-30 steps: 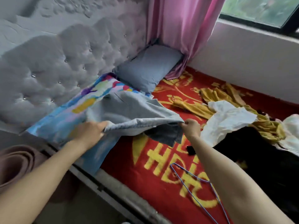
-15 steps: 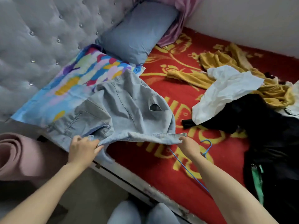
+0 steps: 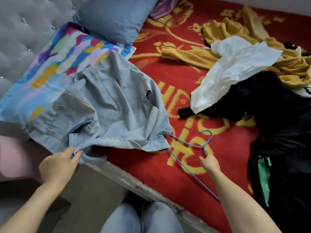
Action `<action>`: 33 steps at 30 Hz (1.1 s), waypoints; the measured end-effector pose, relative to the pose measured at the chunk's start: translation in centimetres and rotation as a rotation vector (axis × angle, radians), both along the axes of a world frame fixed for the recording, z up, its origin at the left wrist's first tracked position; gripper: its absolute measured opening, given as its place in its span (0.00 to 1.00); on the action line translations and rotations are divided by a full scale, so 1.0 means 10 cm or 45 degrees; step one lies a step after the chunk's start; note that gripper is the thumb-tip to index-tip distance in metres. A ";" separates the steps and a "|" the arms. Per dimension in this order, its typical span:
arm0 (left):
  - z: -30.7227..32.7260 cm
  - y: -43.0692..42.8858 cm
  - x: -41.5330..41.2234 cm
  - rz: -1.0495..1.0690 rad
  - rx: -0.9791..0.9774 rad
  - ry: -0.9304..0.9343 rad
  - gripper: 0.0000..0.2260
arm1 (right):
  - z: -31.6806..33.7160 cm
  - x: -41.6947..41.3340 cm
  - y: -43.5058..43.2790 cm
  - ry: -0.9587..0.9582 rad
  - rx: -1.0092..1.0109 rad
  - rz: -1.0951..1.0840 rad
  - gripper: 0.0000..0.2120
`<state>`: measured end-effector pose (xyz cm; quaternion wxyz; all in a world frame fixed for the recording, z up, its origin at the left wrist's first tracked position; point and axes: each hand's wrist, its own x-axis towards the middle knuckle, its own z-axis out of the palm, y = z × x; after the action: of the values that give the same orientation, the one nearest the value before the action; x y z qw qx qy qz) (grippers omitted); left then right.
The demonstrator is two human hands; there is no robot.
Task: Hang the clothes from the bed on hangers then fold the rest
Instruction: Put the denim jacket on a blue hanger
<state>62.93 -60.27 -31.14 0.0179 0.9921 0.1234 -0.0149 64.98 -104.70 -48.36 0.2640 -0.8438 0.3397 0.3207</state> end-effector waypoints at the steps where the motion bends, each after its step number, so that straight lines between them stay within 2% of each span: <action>1: -0.04 -0.01 -0.02 0.031 0.013 -0.006 0.06 | -0.08 0.03 0.00 0.010 0.032 -0.029 0.24; 10: -0.16 -0.19 -0.09 0.144 0.048 -0.067 0.05 | -0.48 0.15 -0.08 -0.008 0.133 -0.141 0.35; 15: -0.15 -0.22 -0.03 0.249 -0.001 -0.041 0.10 | -0.60 0.13 -0.07 0.042 -0.002 -0.153 0.30; 21: -0.17 -0.23 0.01 0.261 -0.043 -0.061 0.10 | -0.67 0.20 0.01 0.090 -0.115 -0.142 0.26; 24: -0.20 -0.17 -0.02 0.279 -0.042 -0.047 0.11 | -0.70 0.14 0.00 -0.005 -0.165 -0.143 0.20; 28: -0.22 -0.13 -0.03 0.203 -0.077 -0.106 0.09 | -0.60 0.09 0.01 -0.230 0.185 -0.303 0.15; 32: -0.18 -0.03 0.02 0.062 -0.088 -0.149 0.06 | -0.16 0.18 0.09 -0.456 0.443 -0.531 0.06; 33: -0.15 -0.01 0.03 0.002 -0.085 -0.155 0.07 | -0.02 0.23 0.11 -0.522 0.464 -0.522 0.08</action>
<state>63.24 -60.39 -32.63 0.0584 0.9899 0.1221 0.0414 67.23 -103.56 -48.59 0.5322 -0.7439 0.3792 0.1399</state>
